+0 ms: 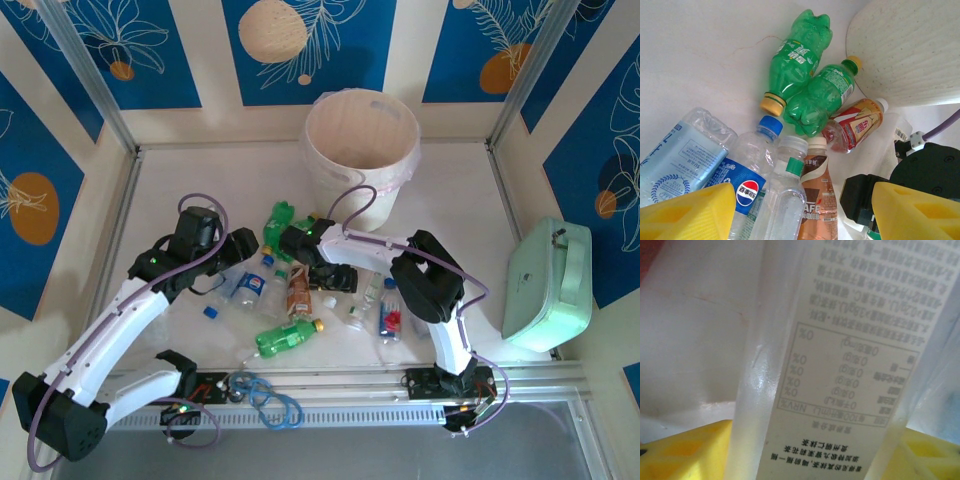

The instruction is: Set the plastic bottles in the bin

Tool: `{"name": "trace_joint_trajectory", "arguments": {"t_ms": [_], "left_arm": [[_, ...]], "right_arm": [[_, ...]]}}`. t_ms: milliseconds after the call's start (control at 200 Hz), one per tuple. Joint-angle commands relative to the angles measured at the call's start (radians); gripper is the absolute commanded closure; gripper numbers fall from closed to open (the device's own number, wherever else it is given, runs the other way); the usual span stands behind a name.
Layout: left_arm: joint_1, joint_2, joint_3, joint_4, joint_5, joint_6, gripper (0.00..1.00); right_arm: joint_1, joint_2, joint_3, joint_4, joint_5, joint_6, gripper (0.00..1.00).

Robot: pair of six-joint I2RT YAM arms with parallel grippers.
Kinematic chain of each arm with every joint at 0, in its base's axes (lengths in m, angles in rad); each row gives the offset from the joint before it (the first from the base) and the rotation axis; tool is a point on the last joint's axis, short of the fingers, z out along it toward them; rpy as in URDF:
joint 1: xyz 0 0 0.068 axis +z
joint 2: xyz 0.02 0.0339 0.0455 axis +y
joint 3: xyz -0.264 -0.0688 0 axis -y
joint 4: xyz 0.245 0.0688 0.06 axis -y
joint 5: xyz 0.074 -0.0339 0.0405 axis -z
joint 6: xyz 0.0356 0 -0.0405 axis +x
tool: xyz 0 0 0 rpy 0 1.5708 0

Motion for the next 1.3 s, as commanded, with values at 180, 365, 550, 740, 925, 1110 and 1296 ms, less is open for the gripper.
{"name": "trace_joint_trajectory", "arguments": {"t_ms": [180,365,550,740,925,1110,1296], "left_arm": [[0.012,-0.009,0.014,-0.009,0.013,0.013,0.28],[0.015,-0.004,0.042,-0.016,0.018,0.016,0.27],[0.032,-0.004,0.105,-0.017,0.050,0.016,0.26],[0.051,-0.029,0.105,0.157,0.227,-0.031,0.23],[0.052,-0.034,0.050,0.507,0.457,-0.149,0.22],[0.053,-0.027,-0.004,0.830,0.595,-0.289,0.21],[0.052,0.021,-0.047,1.109,0.701,-0.431,0.20]], "right_arm": [[0.040,-0.124,0.026,-0.062,0.044,0.006,0.38],[0.083,-0.234,0.025,-0.045,0.055,-0.021,0.40],[0.138,-0.387,0.037,0.029,0.038,-0.100,0.42],[0.137,-0.564,-0.004,0.207,-0.052,-0.204,0.44],[0.090,-0.742,-0.115,0.463,-0.219,-0.274,0.44],[0.016,-0.834,-0.172,0.591,-0.376,-0.298,0.45],[-0.045,-0.881,-0.233,0.763,-0.580,-0.274,0.45]]}}
